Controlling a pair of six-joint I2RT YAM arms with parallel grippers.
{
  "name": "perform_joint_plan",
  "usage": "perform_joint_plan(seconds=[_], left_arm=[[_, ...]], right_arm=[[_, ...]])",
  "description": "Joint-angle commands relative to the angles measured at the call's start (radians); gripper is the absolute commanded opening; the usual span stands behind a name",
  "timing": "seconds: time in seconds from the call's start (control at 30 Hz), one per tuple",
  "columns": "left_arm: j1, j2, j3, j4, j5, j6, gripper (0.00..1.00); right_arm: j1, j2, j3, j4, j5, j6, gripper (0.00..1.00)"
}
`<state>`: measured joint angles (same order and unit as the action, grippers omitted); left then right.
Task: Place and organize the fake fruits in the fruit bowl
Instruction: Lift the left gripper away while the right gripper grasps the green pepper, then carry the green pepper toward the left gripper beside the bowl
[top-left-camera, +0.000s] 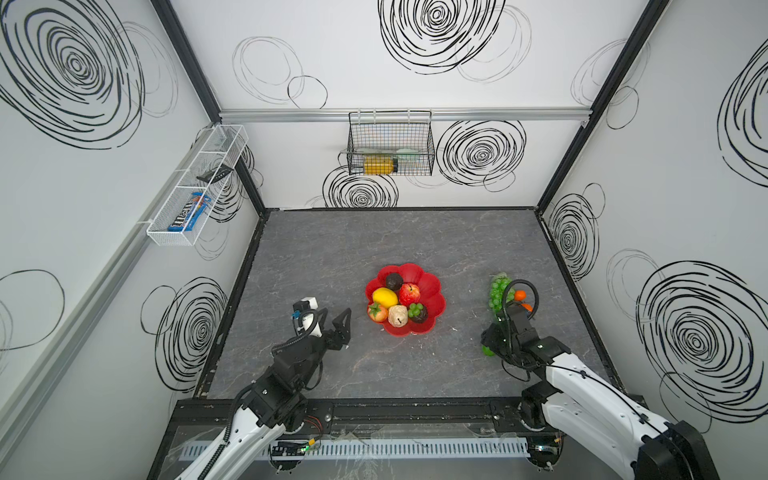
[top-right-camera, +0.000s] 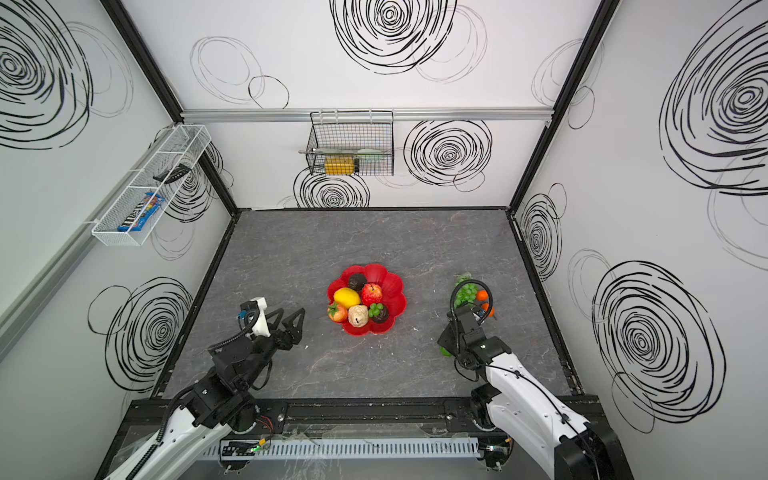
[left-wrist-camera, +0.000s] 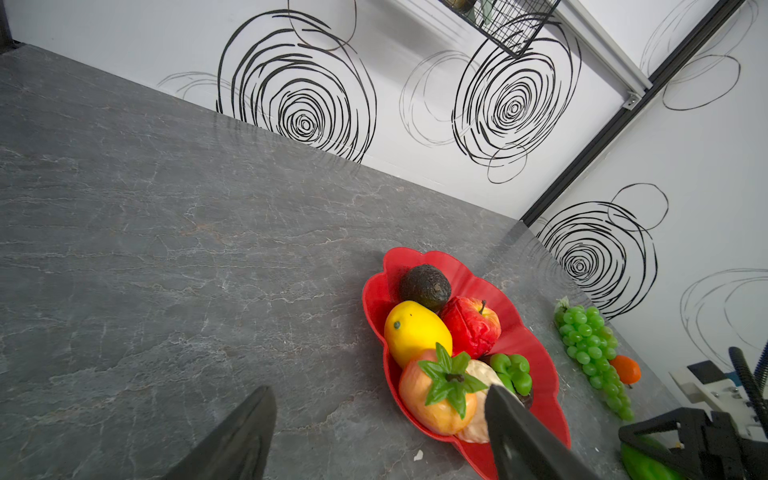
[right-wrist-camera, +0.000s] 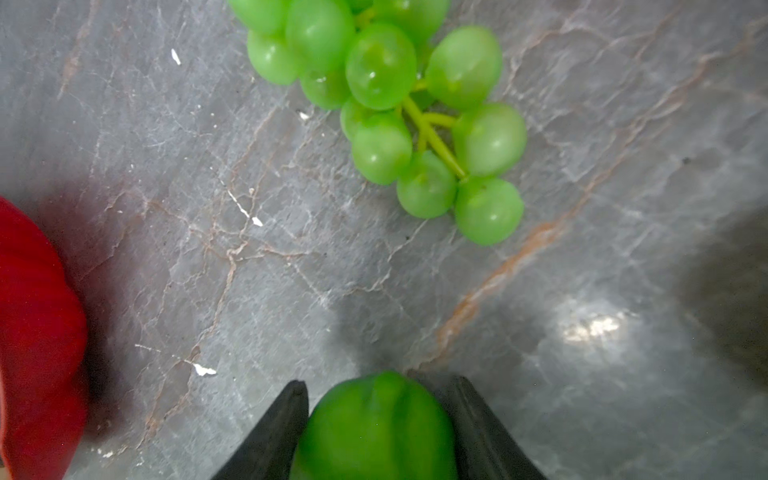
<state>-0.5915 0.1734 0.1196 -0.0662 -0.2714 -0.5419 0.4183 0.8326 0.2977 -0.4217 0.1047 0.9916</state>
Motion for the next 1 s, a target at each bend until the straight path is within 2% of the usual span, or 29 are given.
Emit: perform_joint_plan(seconds=[0.0, 0.27, 0.53, 0.63, 0.73, 0.83, 0.97], left_arm=[[0.010, -0.002, -0.005, 0.018, -0.012, -0.003, 0.83], [0.016, 0.037, -0.020, 0.083, 0.054, 0.010, 0.83], [0.005, 0.153, -0.055, 0.308, 0.276, 0.019, 0.76], [-0.049, 0.194, -0.068, 0.418, 0.337, 0.022, 0.74], [-0.179, 0.235, -0.055, 0.456, 0.254, 0.051, 0.74], [-0.345, 0.294, -0.026, 0.490, 0.107, 0.086, 0.77], [-0.547, 0.447, 0.007, 0.599, -0.083, 0.109, 0.81]], right_arm=[[0.015, 0.006, -0.014, 0.021, -0.015, 0.022, 0.51], [0.021, -0.053, -0.011, 0.093, -0.110, 0.053, 0.52], [0.096, -0.103, 0.001, 0.269, -0.195, 0.201, 0.52], [0.165, -0.077, 0.012, 0.356, -0.212, 0.283, 0.52], [0.247, -0.067, 0.029, 0.426, -0.180, 0.342, 0.53], [0.322, -0.064, 0.039, 0.481, -0.135, 0.382, 0.53], [0.391, -0.046, 0.041, 0.557, -0.113, 0.429, 0.53]])
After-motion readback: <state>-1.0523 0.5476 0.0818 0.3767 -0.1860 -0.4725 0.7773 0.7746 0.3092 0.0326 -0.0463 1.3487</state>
